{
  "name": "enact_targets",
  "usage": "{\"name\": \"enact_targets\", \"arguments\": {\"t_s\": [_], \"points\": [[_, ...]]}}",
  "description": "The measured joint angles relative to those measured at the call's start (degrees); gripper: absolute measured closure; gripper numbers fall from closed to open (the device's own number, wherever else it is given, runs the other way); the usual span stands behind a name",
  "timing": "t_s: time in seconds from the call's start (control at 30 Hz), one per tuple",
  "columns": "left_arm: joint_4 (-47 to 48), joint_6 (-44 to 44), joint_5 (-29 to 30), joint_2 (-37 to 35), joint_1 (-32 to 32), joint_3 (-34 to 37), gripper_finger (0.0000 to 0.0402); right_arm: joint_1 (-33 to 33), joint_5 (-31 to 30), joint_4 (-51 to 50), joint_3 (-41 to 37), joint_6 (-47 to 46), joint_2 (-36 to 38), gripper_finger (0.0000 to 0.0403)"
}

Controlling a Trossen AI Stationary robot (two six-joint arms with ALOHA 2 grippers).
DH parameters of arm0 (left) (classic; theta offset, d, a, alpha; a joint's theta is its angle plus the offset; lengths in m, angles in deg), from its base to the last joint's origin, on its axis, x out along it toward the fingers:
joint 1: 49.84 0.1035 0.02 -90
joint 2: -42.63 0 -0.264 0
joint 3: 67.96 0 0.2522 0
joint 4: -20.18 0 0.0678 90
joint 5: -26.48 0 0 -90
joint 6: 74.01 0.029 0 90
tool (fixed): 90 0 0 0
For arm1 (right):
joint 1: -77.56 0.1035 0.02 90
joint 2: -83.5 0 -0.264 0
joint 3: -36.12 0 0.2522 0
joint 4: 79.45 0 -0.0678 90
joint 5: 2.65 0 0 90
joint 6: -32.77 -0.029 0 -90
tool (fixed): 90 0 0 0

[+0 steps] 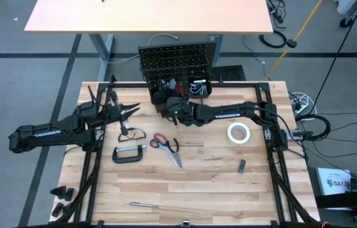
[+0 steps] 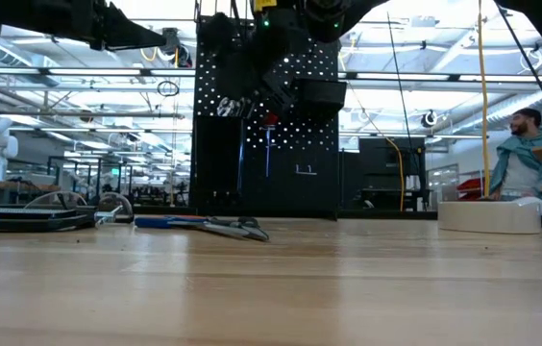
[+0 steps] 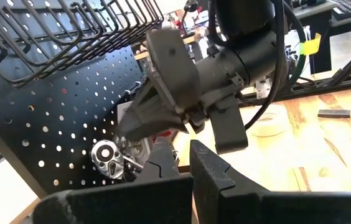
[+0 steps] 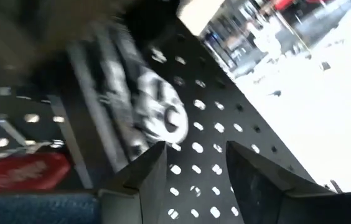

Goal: Hang tools onto peg board
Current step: Put the wrench on the left black bin on the peg board, then put the pen on the left black bin on the peg board

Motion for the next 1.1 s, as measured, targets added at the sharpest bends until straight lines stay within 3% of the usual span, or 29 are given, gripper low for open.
{"name": "enact_targets", "arguments": {"t_s": [0.27,0.5,0.63,0.73,0.87,1.0,1.1], "points": [[0.0,0.0,0.0,0.0,0.0,0.0,0.0402,3.3,-0.3,13.9,0.0,-2.0,0.1,0.0249],[-0.2,-5.2,-0.3,0.0,0.0,0.0,0.0402,8.3,-4.7,15.3,0.0,-29.5,0.1,0.025],[-0.2,-11.7,-7.1,0.0,0.0,0.0,0.0402,11.5,-7.0,10.7,0.0,-46.3,0.1,0.025],[1.3,-18.4,-12.8,0.3,-0.1,0.0,0.0402,13.9,-5.5,4.2,0.0,-61.1,0.1,0.025],[7.7,-25.4,-18.1,1.3,-0.2,0.0,0.0402,16.6,5.7,-6.6,0.0,-85.2,0.1,0.025],[11.7,-30.3,-24.7,2.4,-2.5,1.4,0.0402,17.9,31.5,-11.5,0.0,-106.2,0.1,0.025],[10.0,-32.2,-25.7,2.4,-7.1,3.4,0.0402,18.1,49.3,-11.0,0.0,-116.4,0.1,0.025]]}}
